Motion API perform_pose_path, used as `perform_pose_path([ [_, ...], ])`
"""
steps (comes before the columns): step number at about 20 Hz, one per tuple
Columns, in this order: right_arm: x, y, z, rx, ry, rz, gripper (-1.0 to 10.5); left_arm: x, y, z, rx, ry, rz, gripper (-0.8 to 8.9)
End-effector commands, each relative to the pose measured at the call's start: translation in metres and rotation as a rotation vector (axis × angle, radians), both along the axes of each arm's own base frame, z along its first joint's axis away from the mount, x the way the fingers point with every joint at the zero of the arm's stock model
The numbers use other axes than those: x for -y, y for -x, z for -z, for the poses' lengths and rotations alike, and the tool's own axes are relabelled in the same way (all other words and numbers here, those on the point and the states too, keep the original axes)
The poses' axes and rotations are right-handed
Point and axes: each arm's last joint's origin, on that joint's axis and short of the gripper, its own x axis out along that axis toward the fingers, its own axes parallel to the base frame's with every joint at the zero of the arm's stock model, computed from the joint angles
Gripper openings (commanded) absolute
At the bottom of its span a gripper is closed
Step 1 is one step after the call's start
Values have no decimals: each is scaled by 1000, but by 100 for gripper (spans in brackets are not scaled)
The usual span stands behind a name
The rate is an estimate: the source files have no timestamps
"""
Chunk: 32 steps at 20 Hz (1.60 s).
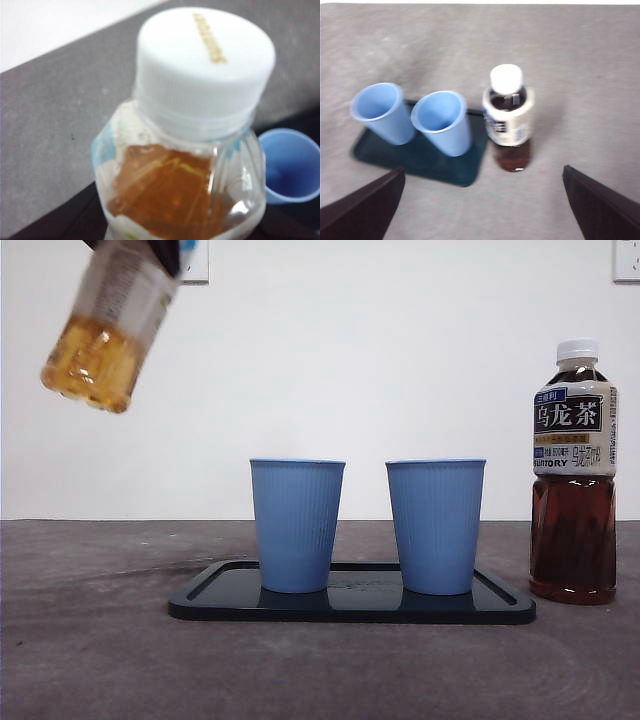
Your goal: Pour the drink into the cup
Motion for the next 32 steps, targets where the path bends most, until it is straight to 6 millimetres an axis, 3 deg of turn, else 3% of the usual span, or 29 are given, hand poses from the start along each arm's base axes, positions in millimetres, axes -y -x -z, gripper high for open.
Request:
perform_pose_path([
  [1, -2, 1, -5, 26, -10, -69, 505, -9, 3, -2, 63, 101, -8, 235],
  [6, -5, 2, -6, 15, -56, -172, 505, -22, 10, 52, 164, 179, -37, 235],
  [13, -5, 3, -5, -15, -88, -166, 505, -25, 2, 124, 187, 270, -100, 235],
  [24, -5, 3, -5, -22, -103, -144, 505, -16, -17, 148, 180, 306, -114, 241],
  [29, -5, 3, -5, -21, -102, -143, 505, -15, -17, 150, 165, 315, -122, 254],
  [32, -5, 3, -5, -21, -102, -143, 505, -16, -16, 153, 139, 299, -125, 368],
])
